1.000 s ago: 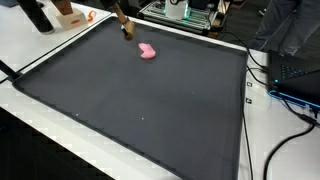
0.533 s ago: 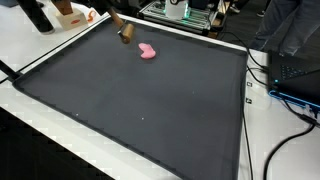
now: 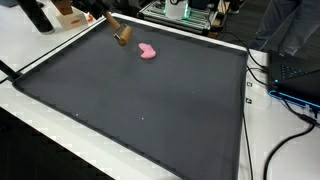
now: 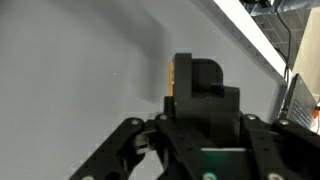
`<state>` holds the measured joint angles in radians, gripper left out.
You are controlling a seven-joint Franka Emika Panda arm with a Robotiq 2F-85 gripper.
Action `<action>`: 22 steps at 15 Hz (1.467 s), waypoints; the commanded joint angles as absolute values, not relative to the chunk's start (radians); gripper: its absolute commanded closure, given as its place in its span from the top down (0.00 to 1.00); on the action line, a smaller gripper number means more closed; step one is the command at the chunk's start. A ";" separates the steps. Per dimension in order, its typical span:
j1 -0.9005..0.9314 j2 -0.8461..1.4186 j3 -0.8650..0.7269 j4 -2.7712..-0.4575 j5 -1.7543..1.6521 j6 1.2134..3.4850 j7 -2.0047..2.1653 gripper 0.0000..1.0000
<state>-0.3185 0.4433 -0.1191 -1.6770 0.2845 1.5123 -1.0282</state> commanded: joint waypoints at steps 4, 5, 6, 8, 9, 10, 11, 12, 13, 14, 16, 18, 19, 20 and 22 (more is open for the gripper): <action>-0.361 0.523 -0.100 -1.591 0.331 1.431 -1.045 0.24; -0.364 0.531 -0.098 -1.583 0.333 1.426 -1.044 0.24; -0.366 0.538 -0.096 -1.576 0.334 1.421 -1.044 0.24; -0.366 0.552 -0.092 -1.564 0.337 1.418 -1.037 0.24; -0.366 0.557 -0.091 -1.559 0.338 1.416 -1.035 0.24; -0.366 0.562 -0.089 -1.553 0.339 1.414 -1.032 0.24; -0.366 0.567 -0.086 -1.548 0.341 1.412 -1.031 0.24; -0.366 0.571 -0.084 -1.542 0.342 1.409 -1.029 0.24; -0.363 0.574 -0.081 -1.539 0.344 1.410 -1.027 0.24; -0.362 0.577 -0.078 -1.533 0.344 1.408 -1.025 0.24; -0.356 0.583 -0.073 -1.523 0.342 1.407 -1.018 0.24; -0.351 0.586 -0.067 -1.510 0.338 1.410 -1.008 0.24; -0.348 0.588 -0.065 -1.503 0.334 1.413 -1.002 0.24; -0.344 0.589 -0.063 -1.495 0.331 1.413 -0.997 0.24; -0.335 0.587 -0.059 -1.480 0.322 1.416 -0.986 0.24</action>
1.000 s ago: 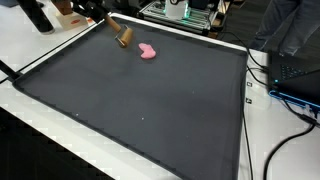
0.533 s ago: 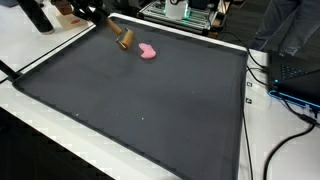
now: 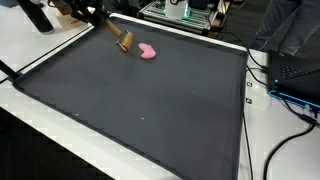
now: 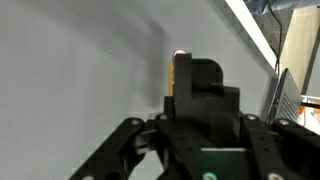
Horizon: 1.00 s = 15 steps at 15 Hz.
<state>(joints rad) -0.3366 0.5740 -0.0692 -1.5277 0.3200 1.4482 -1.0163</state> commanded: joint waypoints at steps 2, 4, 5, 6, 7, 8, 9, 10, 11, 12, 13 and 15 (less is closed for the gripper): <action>-0.322 0.586 -0.055 -1.464 0.309 1.418 -0.971 0.24; -0.307 0.584 -0.049 -1.445 0.295 1.418 -0.961 0.24; -0.298 0.584 -0.045 -1.435 0.288 1.418 -0.954 0.24; -0.287 0.583 -0.041 -1.425 0.277 1.419 -0.950 0.24; -0.273 0.579 -0.037 -1.420 0.263 1.424 -0.948 0.24; -0.256 0.576 -0.032 -1.412 0.242 1.427 -0.947 0.24; -0.241 0.572 -0.027 -1.407 0.223 1.431 -0.946 0.24; -0.222 0.566 -0.020 -1.405 0.197 1.437 -0.948 0.24; -0.203 0.561 -0.014 -1.402 0.169 1.440 -0.953 0.24; -0.183 0.552 -0.009 -1.406 0.138 1.451 -0.951 0.24; -0.161 0.540 -0.001 -1.414 0.104 1.459 -0.959 0.24; -0.115 0.516 0.014 -1.432 0.033 1.480 -0.962 0.24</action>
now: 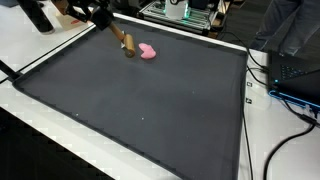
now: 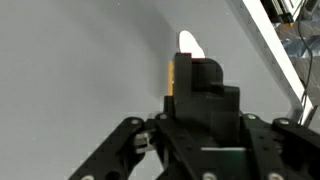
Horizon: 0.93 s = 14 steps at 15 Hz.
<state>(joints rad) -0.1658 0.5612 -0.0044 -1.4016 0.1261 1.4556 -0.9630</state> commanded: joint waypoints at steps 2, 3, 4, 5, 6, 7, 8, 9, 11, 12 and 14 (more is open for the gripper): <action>-0.065 0.484 0.032 -1.463 -0.043 1.507 -0.968 0.24; -0.043 0.472 0.042 -1.476 -0.079 1.517 -0.970 0.24; -0.020 0.461 0.053 -1.488 -0.115 1.529 -0.970 0.24; 0.003 0.447 0.063 -1.505 -0.150 1.542 -0.971 0.24; 0.025 0.435 0.074 -1.525 -0.186 1.557 -0.973 0.24; 0.045 0.420 0.085 -1.550 -0.219 1.575 -0.975 0.24; 0.064 0.408 0.096 -1.573 -0.253 1.590 -0.980 0.24; 0.083 0.393 0.107 -1.603 -0.288 1.608 -0.982 0.24; 0.114 0.361 0.126 -1.671 -0.349 1.656 -0.978 0.24; 0.094 0.434 0.122 -1.558 -0.290 1.596 -0.965 0.49; 0.116 0.412 0.133 -1.605 -0.322 1.624 -0.965 0.49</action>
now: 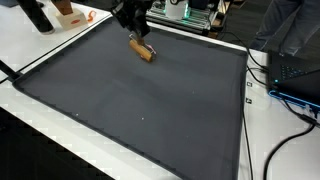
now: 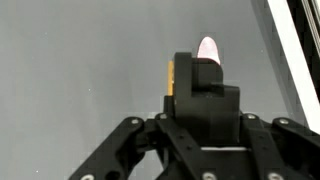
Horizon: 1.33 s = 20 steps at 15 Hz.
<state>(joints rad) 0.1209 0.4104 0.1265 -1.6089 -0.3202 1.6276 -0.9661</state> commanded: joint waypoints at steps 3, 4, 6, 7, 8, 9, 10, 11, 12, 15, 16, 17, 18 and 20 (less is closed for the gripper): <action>0.115 0.398 0.133 -1.626 -0.328 1.629 -0.965 0.49; 0.114 0.397 0.132 -1.627 -0.329 1.629 -0.966 0.24; 0.151 0.395 0.140 -1.639 -0.423 1.618 -0.995 0.24; 0.165 0.392 0.149 -1.649 -0.453 1.618 -1.012 0.24; 0.174 0.384 0.161 -1.667 -0.472 1.630 -1.033 0.24; 0.185 0.379 0.171 -1.679 -0.492 1.636 -1.054 0.24; 0.198 0.377 0.181 -1.691 -0.512 1.635 -1.071 0.24; 0.210 0.371 0.193 -1.708 -0.526 1.647 -1.089 0.24; 0.222 0.371 0.203 -1.721 -0.544 1.652 -1.109 0.24; 0.254 0.370 0.230 -1.752 -0.594 1.659 -1.175 0.24; 0.264 0.369 0.238 -1.763 -0.613 1.658 -1.199 0.24; 0.270 0.366 0.246 -1.775 -0.631 1.664 -1.223 0.24; 0.278 0.366 0.254 -1.786 -0.649 1.669 -1.247 0.24; 0.290 0.365 0.270 -1.812 -0.684 1.687 -1.295 0.24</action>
<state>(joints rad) 0.2772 0.4007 0.2531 -1.7431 -0.6202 1.6485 -1.2211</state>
